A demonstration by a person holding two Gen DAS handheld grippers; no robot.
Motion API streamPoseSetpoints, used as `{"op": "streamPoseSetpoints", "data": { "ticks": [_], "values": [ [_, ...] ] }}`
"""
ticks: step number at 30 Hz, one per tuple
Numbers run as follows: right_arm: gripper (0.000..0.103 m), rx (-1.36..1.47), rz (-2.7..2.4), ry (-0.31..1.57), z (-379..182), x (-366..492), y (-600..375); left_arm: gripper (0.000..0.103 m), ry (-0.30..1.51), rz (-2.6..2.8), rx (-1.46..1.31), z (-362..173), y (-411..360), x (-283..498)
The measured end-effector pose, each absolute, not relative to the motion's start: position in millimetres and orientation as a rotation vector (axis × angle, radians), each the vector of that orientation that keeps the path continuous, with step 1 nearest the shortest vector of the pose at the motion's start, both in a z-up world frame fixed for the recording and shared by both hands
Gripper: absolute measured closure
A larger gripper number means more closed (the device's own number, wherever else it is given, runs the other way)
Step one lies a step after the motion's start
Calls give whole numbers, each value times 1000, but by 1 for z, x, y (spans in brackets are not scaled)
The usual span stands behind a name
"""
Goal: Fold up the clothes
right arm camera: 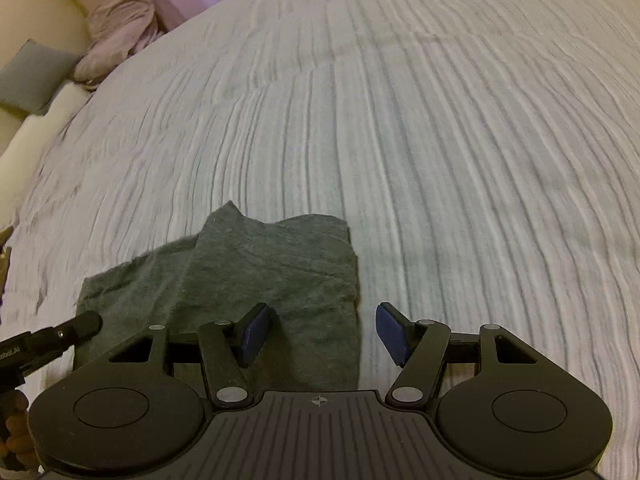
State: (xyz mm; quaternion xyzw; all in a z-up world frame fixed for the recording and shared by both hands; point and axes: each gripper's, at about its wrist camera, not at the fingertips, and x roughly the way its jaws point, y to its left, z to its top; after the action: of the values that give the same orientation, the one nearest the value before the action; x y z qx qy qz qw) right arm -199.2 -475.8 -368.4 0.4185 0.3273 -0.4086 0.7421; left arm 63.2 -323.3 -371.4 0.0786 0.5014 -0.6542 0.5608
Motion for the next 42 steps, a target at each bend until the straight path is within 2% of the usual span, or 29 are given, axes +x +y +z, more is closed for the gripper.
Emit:
{"op": "streamPoseSetpoints", "data": {
  "ticks": [4,5,8,17,21,24,26,27,28,29,33,38,40,42],
  "values": [
    [40,883,-897,746,-379,-193,-480,94,1245,-1458,272,-394,-332,64],
    [40,880,-897,745,-379,-192,-481,89,1252,-1443,274,-393,-333,65],
    [40,872,-912,730,-370,-200,-480,86,1245,-1415,251,-372,-324,71],
    [40,998,-791,733,-331,-269,-387,72,1420,-1385,170,-312,-172,74],
    [40,1095,-754,745,-330,-281,-341,70,1410,-1413,247,-312,-134,49],
    [40,1166,-740,728,-339,-286,-325,74,1342,-1428,292,-319,-131,38],
    [40,1209,-725,699,-344,-288,-323,103,1327,-1445,289,-323,-134,39],
    [70,1230,-717,684,-347,-289,-323,103,1309,-1453,291,-323,-134,39],
    [91,1251,-710,669,-350,-290,-322,103,1287,-1460,295,-322,-134,38],
    [95,1252,-725,676,-352,-291,-321,103,1262,-1473,292,-320,-132,38],
    [98,1142,-766,722,-359,-285,-311,103,1228,-1442,312,-335,-126,45],
    [97,1059,-768,778,-368,-271,-302,103,1265,-1339,316,-349,-117,62],
    [89,1034,-738,797,-359,-270,-306,103,1256,-1372,269,-331,-118,63],
    [44,1029,-744,782,-347,-275,-306,100,1246,-1404,218,-313,-118,64]
  ]
}}
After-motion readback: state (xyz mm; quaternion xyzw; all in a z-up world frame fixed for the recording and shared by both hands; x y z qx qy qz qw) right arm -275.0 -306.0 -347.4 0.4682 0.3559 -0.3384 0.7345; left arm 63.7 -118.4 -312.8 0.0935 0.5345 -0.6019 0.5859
